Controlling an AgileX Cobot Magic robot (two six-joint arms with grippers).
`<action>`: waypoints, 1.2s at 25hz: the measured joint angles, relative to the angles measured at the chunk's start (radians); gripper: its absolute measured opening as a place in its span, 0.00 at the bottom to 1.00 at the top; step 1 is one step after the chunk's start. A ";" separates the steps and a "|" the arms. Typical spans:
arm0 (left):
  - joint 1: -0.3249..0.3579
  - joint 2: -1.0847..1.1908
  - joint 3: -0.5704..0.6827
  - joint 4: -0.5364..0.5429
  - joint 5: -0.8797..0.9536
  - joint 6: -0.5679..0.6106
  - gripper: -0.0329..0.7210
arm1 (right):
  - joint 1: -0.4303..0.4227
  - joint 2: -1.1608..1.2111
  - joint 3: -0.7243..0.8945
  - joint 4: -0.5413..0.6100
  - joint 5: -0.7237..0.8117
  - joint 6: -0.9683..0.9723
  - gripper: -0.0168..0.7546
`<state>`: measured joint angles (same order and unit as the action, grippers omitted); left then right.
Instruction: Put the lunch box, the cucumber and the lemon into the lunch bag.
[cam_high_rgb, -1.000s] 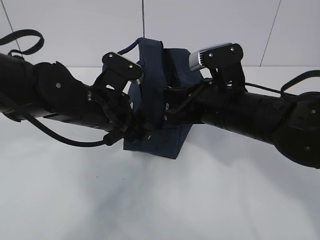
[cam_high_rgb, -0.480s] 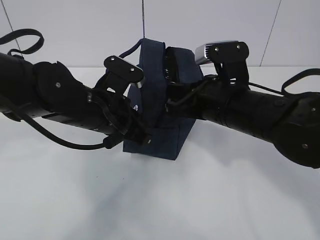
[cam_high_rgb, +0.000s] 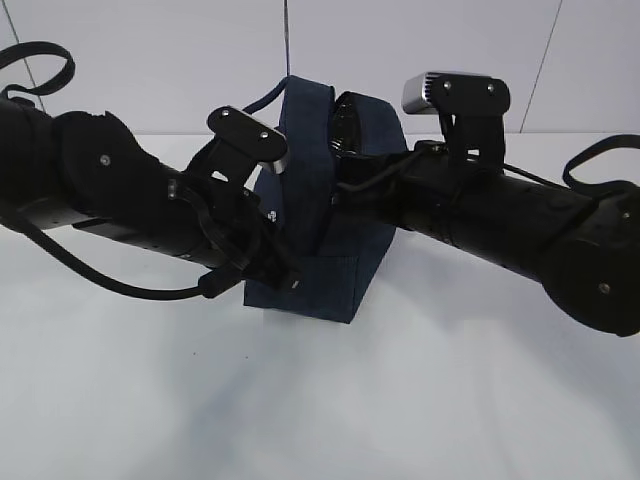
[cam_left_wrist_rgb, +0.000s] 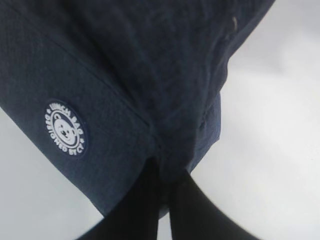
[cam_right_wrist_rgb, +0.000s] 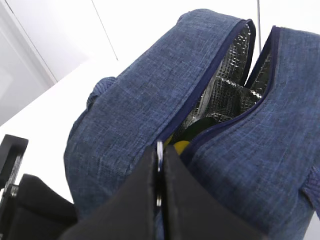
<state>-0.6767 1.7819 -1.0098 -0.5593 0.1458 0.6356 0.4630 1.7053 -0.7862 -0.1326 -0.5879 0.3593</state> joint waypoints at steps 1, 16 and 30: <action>0.000 0.000 0.000 0.001 0.002 0.000 0.04 | 0.000 0.000 -0.004 0.001 0.000 0.000 0.04; 0.000 -0.002 0.000 0.003 0.021 0.000 0.04 | -0.002 0.000 -0.092 0.007 0.036 0.002 0.04; 0.000 -0.002 0.000 0.003 0.025 0.000 0.04 | -0.035 0.019 -0.202 0.025 0.116 0.000 0.04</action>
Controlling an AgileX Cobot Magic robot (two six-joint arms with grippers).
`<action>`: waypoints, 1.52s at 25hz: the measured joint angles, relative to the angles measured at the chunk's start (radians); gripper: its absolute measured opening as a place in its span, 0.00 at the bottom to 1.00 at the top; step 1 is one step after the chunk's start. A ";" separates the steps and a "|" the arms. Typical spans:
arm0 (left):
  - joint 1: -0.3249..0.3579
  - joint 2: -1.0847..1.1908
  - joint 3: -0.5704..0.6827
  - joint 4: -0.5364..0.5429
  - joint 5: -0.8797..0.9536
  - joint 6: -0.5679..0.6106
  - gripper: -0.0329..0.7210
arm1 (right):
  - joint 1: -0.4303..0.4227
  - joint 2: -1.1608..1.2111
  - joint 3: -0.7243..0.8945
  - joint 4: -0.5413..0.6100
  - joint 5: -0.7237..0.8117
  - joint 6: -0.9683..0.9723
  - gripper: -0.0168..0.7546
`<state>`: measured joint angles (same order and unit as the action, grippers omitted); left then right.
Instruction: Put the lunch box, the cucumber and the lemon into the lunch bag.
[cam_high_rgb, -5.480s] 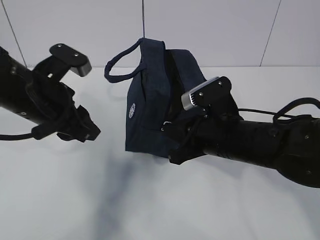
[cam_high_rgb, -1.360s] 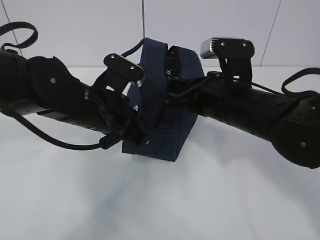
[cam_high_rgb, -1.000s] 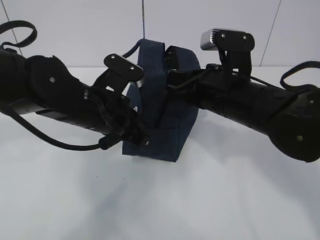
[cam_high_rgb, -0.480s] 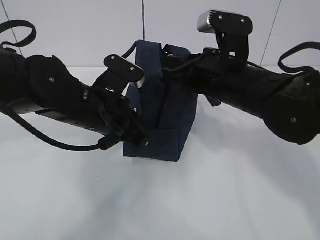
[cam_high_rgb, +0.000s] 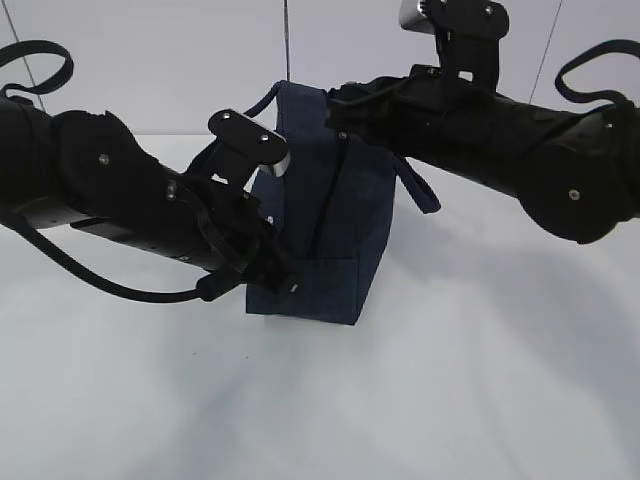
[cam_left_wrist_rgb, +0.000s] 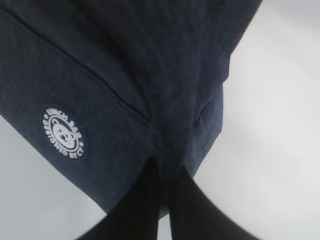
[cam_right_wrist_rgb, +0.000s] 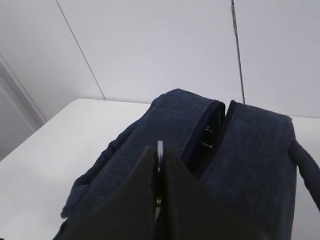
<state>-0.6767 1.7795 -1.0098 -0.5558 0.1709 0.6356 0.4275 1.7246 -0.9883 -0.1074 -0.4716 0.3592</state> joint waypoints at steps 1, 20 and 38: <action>0.000 0.000 0.000 0.000 0.000 0.000 0.04 | 0.000 0.009 -0.013 0.001 0.012 0.000 0.04; 0.000 0.000 0.000 0.003 0.024 0.000 0.04 | -0.059 0.167 -0.278 0.011 0.230 -0.002 0.04; 0.000 0.000 0.000 0.005 0.030 0.000 0.04 | -0.072 0.362 -0.725 -0.022 0.653 -0.004 0.04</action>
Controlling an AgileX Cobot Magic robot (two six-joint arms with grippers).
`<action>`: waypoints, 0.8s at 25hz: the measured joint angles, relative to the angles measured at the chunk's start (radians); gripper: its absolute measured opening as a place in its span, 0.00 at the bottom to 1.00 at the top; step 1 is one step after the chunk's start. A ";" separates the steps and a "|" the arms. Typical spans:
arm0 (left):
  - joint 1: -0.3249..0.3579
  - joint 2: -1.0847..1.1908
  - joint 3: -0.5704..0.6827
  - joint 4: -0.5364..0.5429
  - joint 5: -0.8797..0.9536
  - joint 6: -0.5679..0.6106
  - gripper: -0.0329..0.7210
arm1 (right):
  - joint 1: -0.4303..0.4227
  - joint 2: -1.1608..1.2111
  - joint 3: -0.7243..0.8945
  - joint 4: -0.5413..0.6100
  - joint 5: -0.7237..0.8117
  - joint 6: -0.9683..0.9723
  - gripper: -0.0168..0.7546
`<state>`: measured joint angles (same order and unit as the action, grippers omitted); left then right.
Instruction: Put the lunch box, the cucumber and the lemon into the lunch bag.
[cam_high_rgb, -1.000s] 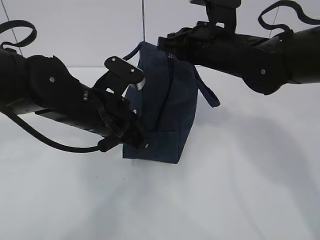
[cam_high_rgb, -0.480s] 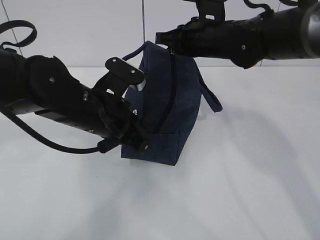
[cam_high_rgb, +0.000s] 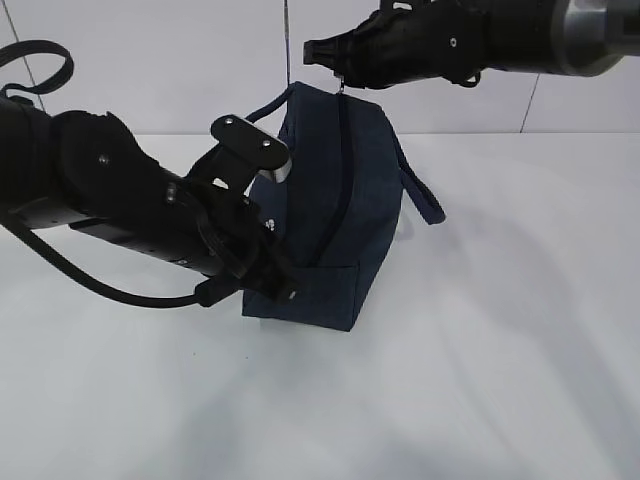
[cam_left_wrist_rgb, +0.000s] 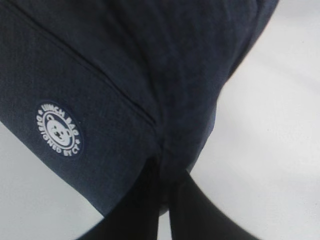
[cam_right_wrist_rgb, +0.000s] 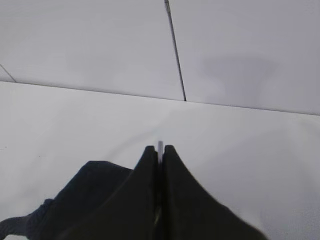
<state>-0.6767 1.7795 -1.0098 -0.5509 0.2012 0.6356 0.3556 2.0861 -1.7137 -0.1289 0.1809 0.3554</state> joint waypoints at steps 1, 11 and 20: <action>0.000 0.000 0.000 0.000 0.000 0.000 0.04 | -0.005 0.009 -0.018 0.000 0.011 0.000 0.04; 0.000 0.000 0.000 0.000 0.004 0.000 0.04 | -0.028 0.036 -0.071 0.003 0.093 0.000 0.04; 0.000 -0.019 -0.001 -0.098 0.034 0.003 0.14 | -0.028 0.036 -0.119 0.008 0.202 0.000 0.04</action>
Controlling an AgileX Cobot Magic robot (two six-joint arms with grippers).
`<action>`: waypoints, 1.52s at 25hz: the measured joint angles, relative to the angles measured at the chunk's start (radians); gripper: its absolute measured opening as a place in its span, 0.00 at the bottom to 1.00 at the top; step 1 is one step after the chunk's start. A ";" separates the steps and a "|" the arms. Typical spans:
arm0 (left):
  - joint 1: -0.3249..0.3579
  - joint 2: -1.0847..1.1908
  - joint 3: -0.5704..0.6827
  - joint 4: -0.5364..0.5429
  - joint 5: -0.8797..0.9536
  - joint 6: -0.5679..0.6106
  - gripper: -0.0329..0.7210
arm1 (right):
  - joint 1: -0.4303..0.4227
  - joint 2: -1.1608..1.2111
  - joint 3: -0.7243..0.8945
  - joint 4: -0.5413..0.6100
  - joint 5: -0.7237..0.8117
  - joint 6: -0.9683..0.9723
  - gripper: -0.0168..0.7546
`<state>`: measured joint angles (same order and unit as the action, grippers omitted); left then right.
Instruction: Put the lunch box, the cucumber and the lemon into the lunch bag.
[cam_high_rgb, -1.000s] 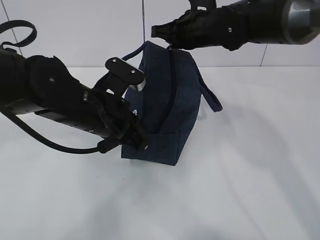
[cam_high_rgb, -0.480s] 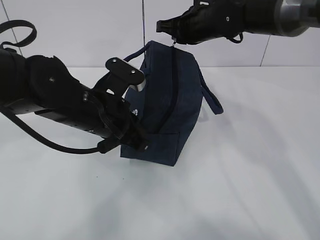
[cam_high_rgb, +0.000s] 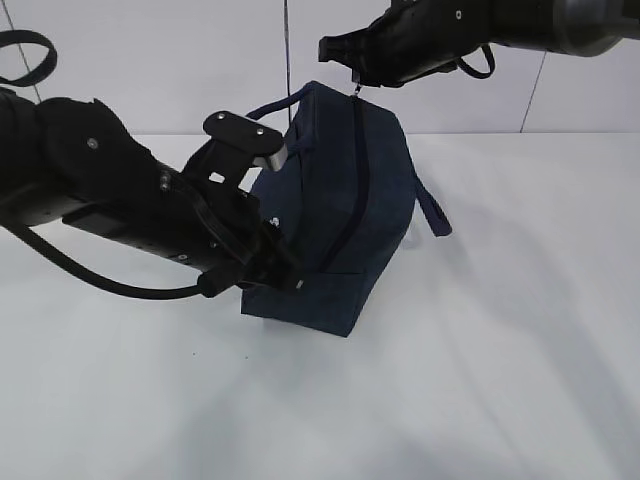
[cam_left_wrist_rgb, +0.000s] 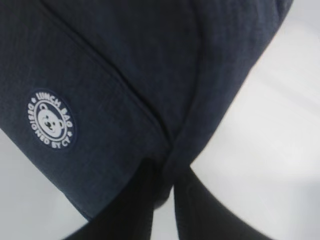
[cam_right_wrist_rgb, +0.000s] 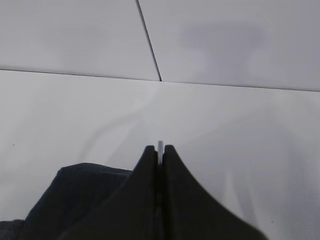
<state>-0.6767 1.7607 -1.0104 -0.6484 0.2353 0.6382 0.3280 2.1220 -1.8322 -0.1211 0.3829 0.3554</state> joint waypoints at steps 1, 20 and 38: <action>0.000 -0.012 0.000 -0.017 0.011 0.000 0.18 | 0.000 0.000 -0.002 0.000 0.005 0.000 0.04; 0.186 -0.125 -0.278 -0.077 0.278 -0.240 0.48 | 0.000 0.000 -0.002 0.000 0.020 -0.009 0.04; 0.214 0.173 -0.617 -0.089 0.513 -0.349 0.62 | 0.000 0.000 -0.002 0.000 0.034 -0.035 0.04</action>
<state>-0.4628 1.9339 -1.6275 -0.7379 0.7487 0.2892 0.3280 2.1220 -1.8337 -0.1211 0.4165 0.3209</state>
